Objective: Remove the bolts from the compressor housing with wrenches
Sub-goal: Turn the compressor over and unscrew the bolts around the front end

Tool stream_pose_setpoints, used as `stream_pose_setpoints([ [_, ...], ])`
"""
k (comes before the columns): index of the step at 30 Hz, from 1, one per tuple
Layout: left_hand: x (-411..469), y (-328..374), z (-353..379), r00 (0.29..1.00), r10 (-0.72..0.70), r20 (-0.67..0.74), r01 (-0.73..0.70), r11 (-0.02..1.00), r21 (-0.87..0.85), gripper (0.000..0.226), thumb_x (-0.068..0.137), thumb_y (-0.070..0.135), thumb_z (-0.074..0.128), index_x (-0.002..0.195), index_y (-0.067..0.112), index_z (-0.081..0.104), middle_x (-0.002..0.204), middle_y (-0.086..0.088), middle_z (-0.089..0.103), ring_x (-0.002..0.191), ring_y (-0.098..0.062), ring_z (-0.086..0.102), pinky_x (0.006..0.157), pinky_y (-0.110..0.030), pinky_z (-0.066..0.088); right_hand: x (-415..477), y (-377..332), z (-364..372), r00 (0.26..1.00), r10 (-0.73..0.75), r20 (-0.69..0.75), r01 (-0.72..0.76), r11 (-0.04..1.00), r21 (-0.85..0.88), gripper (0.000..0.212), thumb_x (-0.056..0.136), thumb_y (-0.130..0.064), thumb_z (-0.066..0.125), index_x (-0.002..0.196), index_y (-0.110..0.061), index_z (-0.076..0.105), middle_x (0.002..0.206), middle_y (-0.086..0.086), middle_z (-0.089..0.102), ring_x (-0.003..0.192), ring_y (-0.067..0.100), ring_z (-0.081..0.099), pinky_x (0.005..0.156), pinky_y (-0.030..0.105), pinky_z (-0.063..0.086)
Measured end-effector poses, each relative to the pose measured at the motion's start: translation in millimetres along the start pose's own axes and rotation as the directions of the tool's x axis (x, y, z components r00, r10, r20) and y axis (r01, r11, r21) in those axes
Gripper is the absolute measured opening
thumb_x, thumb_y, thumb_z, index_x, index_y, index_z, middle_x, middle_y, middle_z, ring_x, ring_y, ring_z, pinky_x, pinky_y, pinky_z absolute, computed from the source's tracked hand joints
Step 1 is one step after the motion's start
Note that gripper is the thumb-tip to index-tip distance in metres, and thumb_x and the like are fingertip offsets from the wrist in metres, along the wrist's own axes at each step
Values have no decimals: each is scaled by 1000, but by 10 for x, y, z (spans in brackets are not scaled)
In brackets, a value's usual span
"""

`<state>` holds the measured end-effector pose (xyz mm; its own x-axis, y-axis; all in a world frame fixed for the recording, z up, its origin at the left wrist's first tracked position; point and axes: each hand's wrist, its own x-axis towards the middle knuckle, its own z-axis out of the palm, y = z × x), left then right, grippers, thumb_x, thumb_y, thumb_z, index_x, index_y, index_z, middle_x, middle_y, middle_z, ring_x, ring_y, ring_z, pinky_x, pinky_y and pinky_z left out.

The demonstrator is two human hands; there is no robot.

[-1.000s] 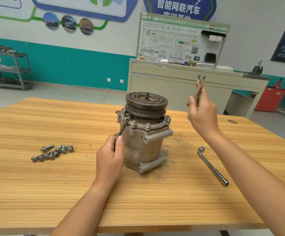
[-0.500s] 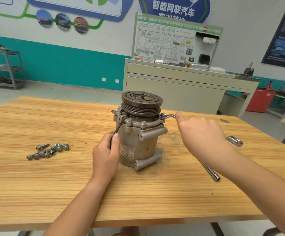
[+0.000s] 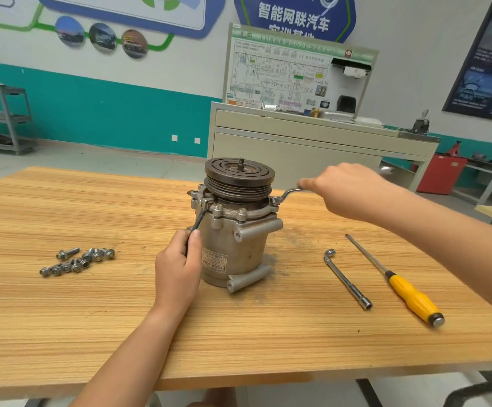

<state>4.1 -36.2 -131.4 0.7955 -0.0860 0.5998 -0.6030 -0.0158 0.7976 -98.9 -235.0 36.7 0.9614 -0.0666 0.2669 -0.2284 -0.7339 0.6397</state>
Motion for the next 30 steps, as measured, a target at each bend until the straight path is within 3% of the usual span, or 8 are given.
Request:
stream_pose_setpoints([
  [2, 3, -11, 11, 1000, 10, 1, -10, 1000, 15, 39, 97, 14, 47, 60, 21, 37, 49, 6, 37, 47, -7, 38, 45, -25, 25, 170, 24, 198, 998, -4, -56, 8, 998, 68, 47, 86, 7, 39, 126, -14, 51, 78, 2, 60, 63, 20, 53, 43, 28, 39],
  [4, -2, -26, 13, 1000, 24, -2, -24, 999, 38, 39, 97, 14, 47, 61, 24, 37, 48, 6, 38, 46, -8, 39, 46, -28, 26, 256, -54, 390, 980, -18, -198, 61, 975, 213, 37, 82, 13, 46, 115, -1, 59, 97, 15, 68, 83, 29, 65, 63, 39, 55],
  [7, 2, -41, -3, 999, 42, -10, -42, 997, 65, 39, 97, 12, 47, 62, 26, 38, 47, 8, 37, 45, -5, 40, 47, -26, 27, 377, -281, 575, 873, 75, -482, 143, 906, 399, 29, 66, 19, 63, 91, 6, 68, 83, 18, 71, 72, 32, 69, 56, 38, 56],
  [11, -3, -43, -2, 999, 50, -19, -49, 995, 87, 37, 97, 11, 47, 63, 24, 40, 49, 8, 37, 46, -2, 40, 47, -24, 28, 464, -454, 567, 866, 133, -482, 167, 832, 530, 30, 65, 17, 55, 89, 4, 68, 78, 17, 70, 63, 31, 67, 48, 32, 50],
  [14, 0, -39, -3, 998, 60, -23, -58, 994, 88, 35, 97, 10, 47, 64, 20, 42, 50, 7, 38, 49, -3, 42, 48, -25, 28, 365, -335, 557, 855, 358, -376, -24, 751, 660, 28, 92, -3, 48, 119, 1, 57, 87, 19, 67, 76, 32, 64, 61, 38, 47],
  [17, -1, -45, -6, 998, 61, -19, -59, 994, 86, 33, 97, 10, 48, 65, 15, 44, 50, 6, 38, 50, -4, 43, 49, -28, 27, 85, -307, 454, 822, 486, -296, -102, 638, 763, 37, 99, -16, 38, 133, -2, 41, 68, 9, 54, 60, 27, 52, 54, 38, 40],
  [22, 5, -15, -30, 995, 95, -33, -91, 992, 92, 34, 94, 20, 48, 61, 27, 40, 46, 11, 35, 47, -2, 43, 47, -20, 28, -360, -445, 241, 947, 292, -136, -205, 873, 442, 36, 97, -18, 38, 132, -19, 33, 56, -5, 35, 56, 25, 44, 48, 30, 30],
  [30, 3, -19, -37, 992, 117, -48, -113, 991, 78, 32, 94, 15, 51, 63, 23, 46, 47, 10, 37, 47, -4, 41, 45, -20, 27, -444, -477, -162, 982, 191, 13, -191, 973, 127, 43, 84, 2, 38, 123, -14, 44, 56, -4, 29, 45, 13, 26, 38, 26, 19],
])
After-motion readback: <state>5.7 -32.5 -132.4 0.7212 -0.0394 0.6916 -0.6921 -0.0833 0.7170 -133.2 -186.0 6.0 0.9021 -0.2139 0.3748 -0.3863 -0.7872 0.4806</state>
